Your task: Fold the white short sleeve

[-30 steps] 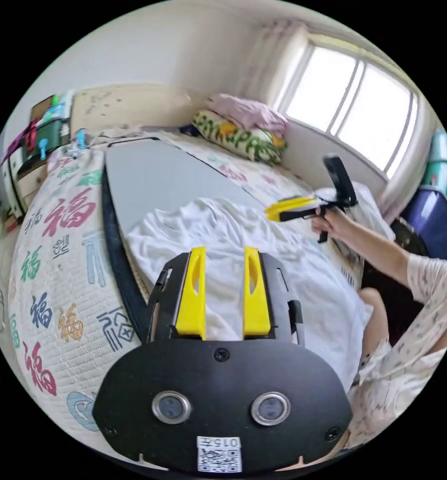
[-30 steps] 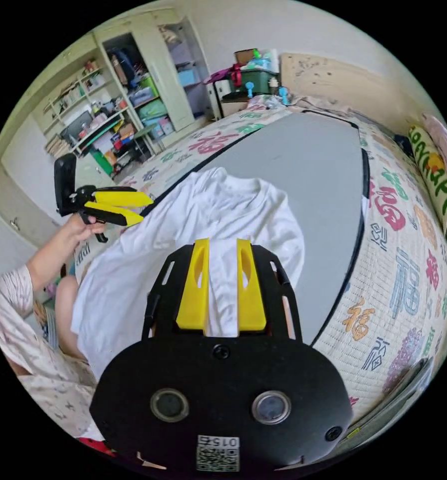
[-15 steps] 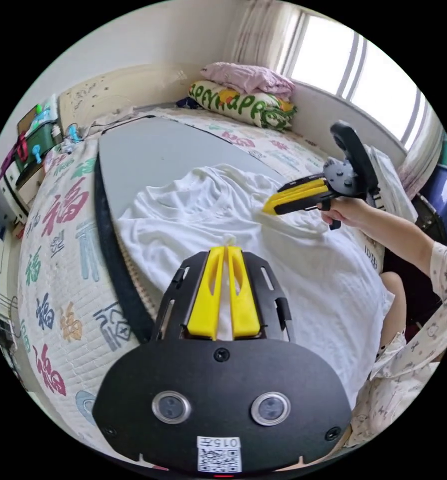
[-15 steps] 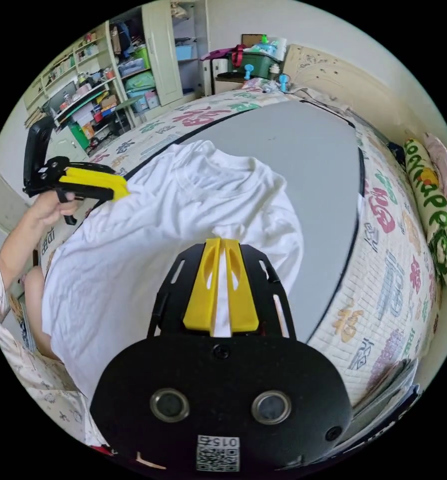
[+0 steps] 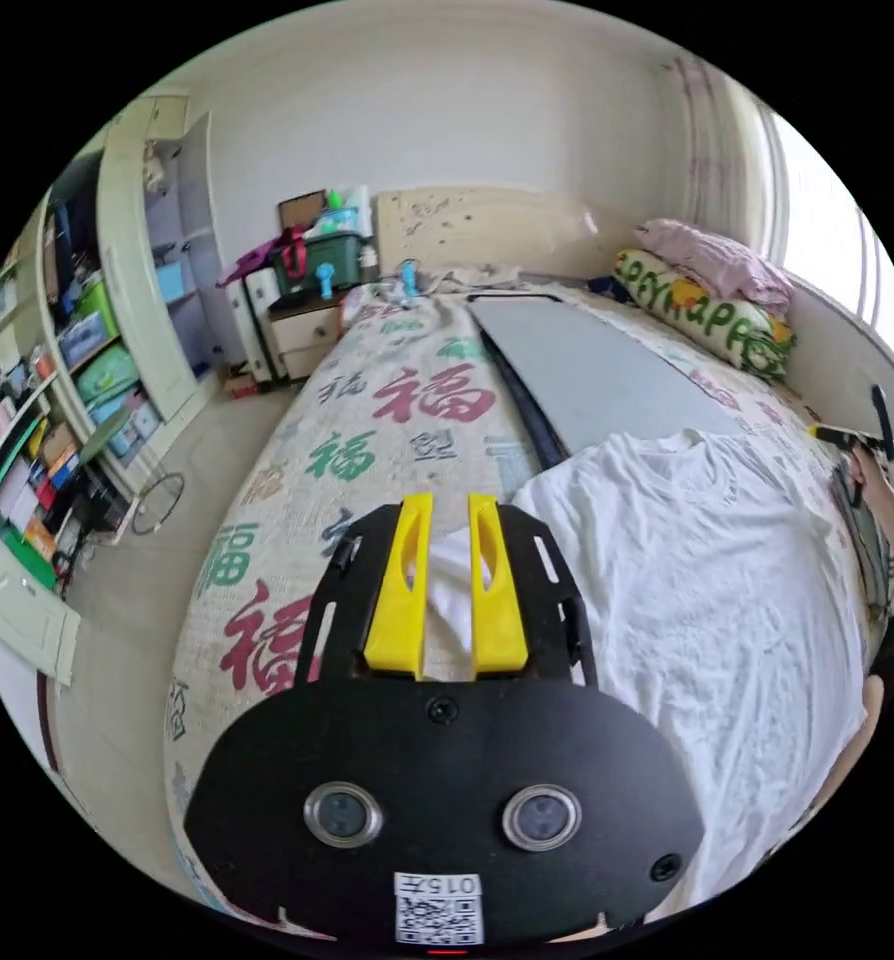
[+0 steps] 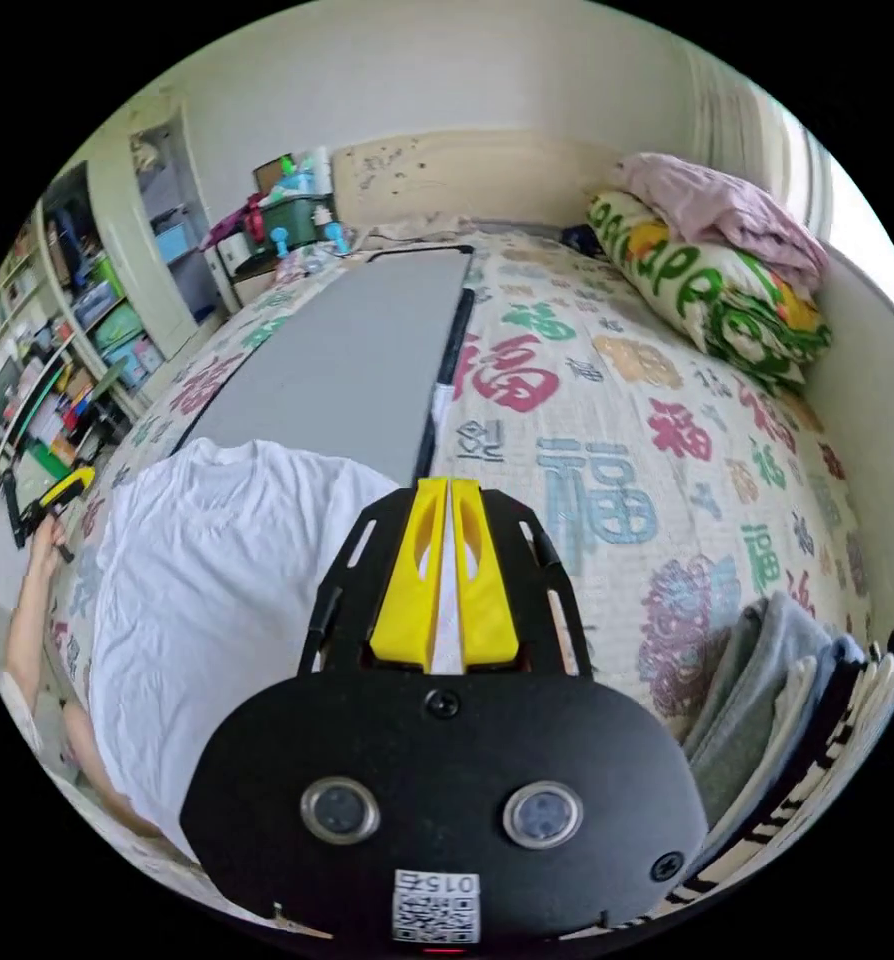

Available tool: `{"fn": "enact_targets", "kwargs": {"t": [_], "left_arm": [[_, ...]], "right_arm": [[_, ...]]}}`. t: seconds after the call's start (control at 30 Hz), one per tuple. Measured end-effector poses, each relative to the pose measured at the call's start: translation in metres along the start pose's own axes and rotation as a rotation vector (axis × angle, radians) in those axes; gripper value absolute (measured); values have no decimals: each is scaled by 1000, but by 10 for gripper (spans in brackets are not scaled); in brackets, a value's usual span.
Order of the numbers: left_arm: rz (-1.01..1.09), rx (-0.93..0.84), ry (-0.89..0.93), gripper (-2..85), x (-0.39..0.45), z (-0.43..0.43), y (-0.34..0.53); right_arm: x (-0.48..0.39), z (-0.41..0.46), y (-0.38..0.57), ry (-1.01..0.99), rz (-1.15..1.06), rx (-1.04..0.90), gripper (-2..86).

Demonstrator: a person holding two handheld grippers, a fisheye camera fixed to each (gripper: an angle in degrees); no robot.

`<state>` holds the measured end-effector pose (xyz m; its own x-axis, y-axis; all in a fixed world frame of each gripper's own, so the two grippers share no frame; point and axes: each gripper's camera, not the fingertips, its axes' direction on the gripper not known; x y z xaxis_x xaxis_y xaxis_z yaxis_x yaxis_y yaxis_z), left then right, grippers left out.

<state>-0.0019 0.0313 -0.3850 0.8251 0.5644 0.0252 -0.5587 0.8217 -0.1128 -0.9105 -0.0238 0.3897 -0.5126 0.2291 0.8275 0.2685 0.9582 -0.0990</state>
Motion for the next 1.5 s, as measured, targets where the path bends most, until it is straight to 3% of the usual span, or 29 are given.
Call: {"fn": "enact_targets", "kwargs": {"t": [0.1,0.17,0.4,0.7,0.8,0.97,1.1,1.23,1.33,1.5], "left_arm": [[105,-63,174,29,58,26,-42],[140,-82,177,19,86,45,-59],[174,-206,156,-2,137,103,-98],[197,-204,44,-2,160,111,-141],[176,-222,9,9,164,98,-147],[103,-41,157,58,134,-26,-117],[70,44,354,74,103,-194,-16],[-9,-37,442,79,92,-326,132],[-150,-117,419,85,91,-383,228],[-286,-190,371,105,103,-426,306]], "right_arm": [[-65,6,-16,-205,-152,-46,-8],[-102,18,-23,-244,-222,-78,-9],[-141,59,-37,-28,-223,-194,-10],[-146,27,-60,229,-206,-136,-10],[-138,1,-75,203,-158,-182,-9],[-108,-117,-51,33,-100,-113,13],[-81,-273,48,-260,-162,-73,46],[-40,-409,183,-433,-48,-71,64],[-16,-470,270,-446,115,-97,79],[-3,-528,351,-418,280,-154,98]]}}
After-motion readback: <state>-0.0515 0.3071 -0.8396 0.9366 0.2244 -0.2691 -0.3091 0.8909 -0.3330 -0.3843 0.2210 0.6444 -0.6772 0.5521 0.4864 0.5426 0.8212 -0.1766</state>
